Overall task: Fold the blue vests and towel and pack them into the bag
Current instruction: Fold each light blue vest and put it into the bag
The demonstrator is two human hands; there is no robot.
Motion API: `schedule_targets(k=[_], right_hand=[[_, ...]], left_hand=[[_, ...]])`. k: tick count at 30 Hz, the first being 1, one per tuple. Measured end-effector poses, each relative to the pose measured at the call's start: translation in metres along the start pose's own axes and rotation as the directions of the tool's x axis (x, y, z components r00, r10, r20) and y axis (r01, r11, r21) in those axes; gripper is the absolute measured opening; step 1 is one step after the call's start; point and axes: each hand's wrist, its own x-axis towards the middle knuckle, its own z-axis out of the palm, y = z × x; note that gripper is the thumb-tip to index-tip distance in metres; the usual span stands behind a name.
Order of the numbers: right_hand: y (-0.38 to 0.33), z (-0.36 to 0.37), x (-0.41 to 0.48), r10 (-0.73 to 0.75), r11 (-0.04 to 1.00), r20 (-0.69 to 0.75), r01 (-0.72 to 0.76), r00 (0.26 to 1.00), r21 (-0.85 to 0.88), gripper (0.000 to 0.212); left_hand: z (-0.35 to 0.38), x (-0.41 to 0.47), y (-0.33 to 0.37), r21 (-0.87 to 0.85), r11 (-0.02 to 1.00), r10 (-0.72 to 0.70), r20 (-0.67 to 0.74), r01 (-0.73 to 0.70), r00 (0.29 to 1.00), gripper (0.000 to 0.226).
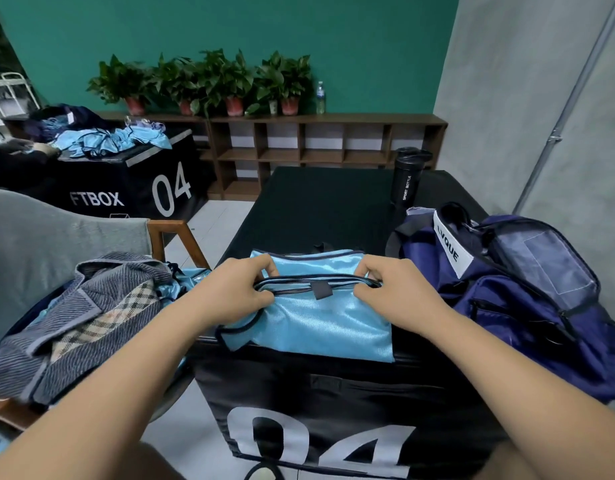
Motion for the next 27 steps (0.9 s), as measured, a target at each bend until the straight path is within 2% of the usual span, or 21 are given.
schedule_targets(k=[4,7,12,15,18,21,24,27], right_hand=[[0.015,0.007,0.021,0.114,0.993,-0.043,-0.114,0.993,-0.003,0.009],[0.025,0.013,0.040,0.194,0.980,-0.107,-0.188,0.975,0.071,0.008],[0.038,0.026,0.064,0.356,0.923,-0.163,-0.318,0.920,0.218,0.019],[0.043,0.034,0.075,0.404,0.899,-0.227,-0.338,0.886,0.279,0.013],[0.049,0.043,0.084,0.405,0.910,-0.284,-0.352,0.869,0.219,0.012],[0.053,0.050,0.088,0.388,0.922,-0.303,-0.363,0.870,0.138,0.025],[0.052,0.052,0.087,0.315,0.936,-0.354,-0.350,0.881,-0.038,0.039],[0.040,0.050,0.081,0.153,0.956,-0.410,-0.240,0.899,-0.170,0.038]], left_hand=[[0.003,0.025,-0.012,0.049,0.998,0.036,-0.083,-0.032,0.996,0.021],[0.008,0.045,-0.020,0.055,0.997,0.057,-0.153,-0.049,0.987,0.016],[0.028,0.078,-0.040,0.070,0.997,-0.007,-0.245,0.025,0.969,0.018],[0.041,0.092,-0.045,0.077,0.995,-0.035,-0.297,0.060,0.954,0.019],[0.051,0.099,-0.049,0.078,0.992,-0.059,-0.389,0.097,0.919,0.022],[0.053,0.098,-0.051,0.089,0.988,-0.075,-0.443,0.127,0.894,0.035],[0.056,0.089,-0.050,0.107,0.993,-0.010,-0.403,0.058,0.915,0.031],[0.063,0.079,-0.047,0.102,0.995,0.048,-0.296,-0.019,0.954,0.018]])
